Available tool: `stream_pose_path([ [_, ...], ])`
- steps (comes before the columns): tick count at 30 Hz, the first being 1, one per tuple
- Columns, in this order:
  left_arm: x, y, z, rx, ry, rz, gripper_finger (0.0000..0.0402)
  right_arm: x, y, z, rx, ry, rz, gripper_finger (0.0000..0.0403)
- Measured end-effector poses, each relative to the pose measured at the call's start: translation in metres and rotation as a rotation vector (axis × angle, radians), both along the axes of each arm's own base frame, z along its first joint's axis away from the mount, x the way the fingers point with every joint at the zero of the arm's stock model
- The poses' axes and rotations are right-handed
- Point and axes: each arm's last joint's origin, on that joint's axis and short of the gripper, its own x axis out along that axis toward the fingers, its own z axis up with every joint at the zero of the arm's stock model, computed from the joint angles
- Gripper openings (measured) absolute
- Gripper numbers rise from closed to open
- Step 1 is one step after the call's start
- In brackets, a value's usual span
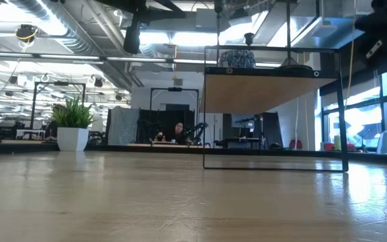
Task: Pick & Place candle stick holders
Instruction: Return to Home Position
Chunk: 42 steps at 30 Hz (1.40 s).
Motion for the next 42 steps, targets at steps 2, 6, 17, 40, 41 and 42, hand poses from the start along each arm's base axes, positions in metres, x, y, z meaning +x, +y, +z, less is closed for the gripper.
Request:
stream_pose_path([
  [2, 0.0, 0.001, 0.0, -0.001, 0.0, -0.005, 0.0002, -0.003, -0.004, -0.001, -0.001, -0.005, -0.037, 0.0],
  [6, 0.0, 0.001, 0.0, -0.001, 0.0, -0.011, 0.0002, -0.007, -0.009, -0.006, -0.026, 0.017, -0.095, 0.0],
  [17, 0.001, 0.002, 0.0, -0.006, -0.001, -0.025, 0.0002, 0.002, -0.002, -0.019, -0.015, 0.006, -0.02, 0.0],
  [40, 0.001, -0.001, 0.0, -0.019, -0.01, -0.053, 0.0002, 0.021, -0.003, -0.042, 0.046, -0.073, -0.024, 0.0],
  [41, 0.001, -0.001, 0.0, -0.02, -0.01, -0.057, 0.0002, 0.021, -0.003, -0.042, 0.042, -0.073, -0.024, 0.0],
  [42, 0.001, -0.001, 0.0, -0.02, -0.01, -0.059, 0.0002, 0.022, -0.004, -0.042, 0.032, -0.074, -0.024, 0.0],
])
